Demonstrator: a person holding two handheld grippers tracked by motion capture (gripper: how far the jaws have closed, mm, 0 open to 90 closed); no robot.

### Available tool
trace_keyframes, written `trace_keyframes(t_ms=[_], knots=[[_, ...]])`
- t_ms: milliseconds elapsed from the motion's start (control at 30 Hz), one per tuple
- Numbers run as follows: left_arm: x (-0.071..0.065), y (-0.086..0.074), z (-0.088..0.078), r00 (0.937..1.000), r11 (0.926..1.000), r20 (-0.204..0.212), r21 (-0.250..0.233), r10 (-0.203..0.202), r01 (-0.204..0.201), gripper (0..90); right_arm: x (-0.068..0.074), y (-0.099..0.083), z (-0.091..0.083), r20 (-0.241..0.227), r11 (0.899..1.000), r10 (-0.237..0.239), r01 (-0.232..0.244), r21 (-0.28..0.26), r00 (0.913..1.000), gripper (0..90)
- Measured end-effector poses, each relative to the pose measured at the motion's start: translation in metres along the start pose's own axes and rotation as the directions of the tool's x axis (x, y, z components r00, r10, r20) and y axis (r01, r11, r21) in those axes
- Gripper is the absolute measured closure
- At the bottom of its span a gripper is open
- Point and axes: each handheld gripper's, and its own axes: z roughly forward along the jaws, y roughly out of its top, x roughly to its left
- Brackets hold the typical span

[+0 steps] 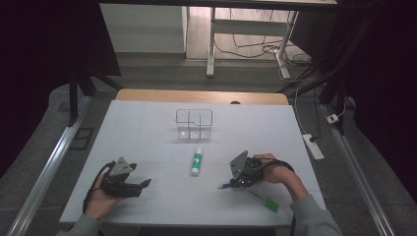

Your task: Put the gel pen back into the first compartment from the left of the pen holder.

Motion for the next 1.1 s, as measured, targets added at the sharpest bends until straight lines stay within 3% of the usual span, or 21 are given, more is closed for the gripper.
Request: trace_keyframes(t_ms=[267,433,567,800,933,1100], knots=[[0.001,0.000,-0.001,1.0000,1.0000,0.003,-0.005,-0.006,0.006,20.7,-0.002,-0.001,-0.009,0.055,0.997,0.058,-0.055,-0.053,0.9968,79.2],[0.002,0.000,-0.001,0.9999,0.9999,0.004,-0.009,-0.009,0.009,20.7,-0.003,-0.001,-0.018,0.105,0.991,0.106,-0.097,-0.089,0.9888,79.2],[0.002,0.000,-0.001,1.0000,0.9999,0.005,-0.010,-0.008,0.008,20.7,-0.004,-0.001,-0.025,0.150,0.983,0.150,-0.130,-0.132,0.9773,79.2],[0.002,0.001,-0.002,1.0000,0.9998,0.005,-0.016,-0.008,0.008,20.7,-0.004,-0.003,-0.039,0.215,0.954,0.245,-0.196,-0.226,0.9453,79.2],[0.001,0.001,-0.002,0.9999,0.9998,0.006,-0.017,-0.008,0.008,20.7,-0.004,-0.004,-0.045,0.234,0.929,0.305,-0.235,-0.285,0.9233,79.2],[0.001,0.001,-0.003,1.0000,0.9998,0.007,-0.018,-0.007,0.007,20.7,-0.004,-0.003,-0.051,0.252,0.884,0.398,-0.295,-0.362,0.8822,79.2]])
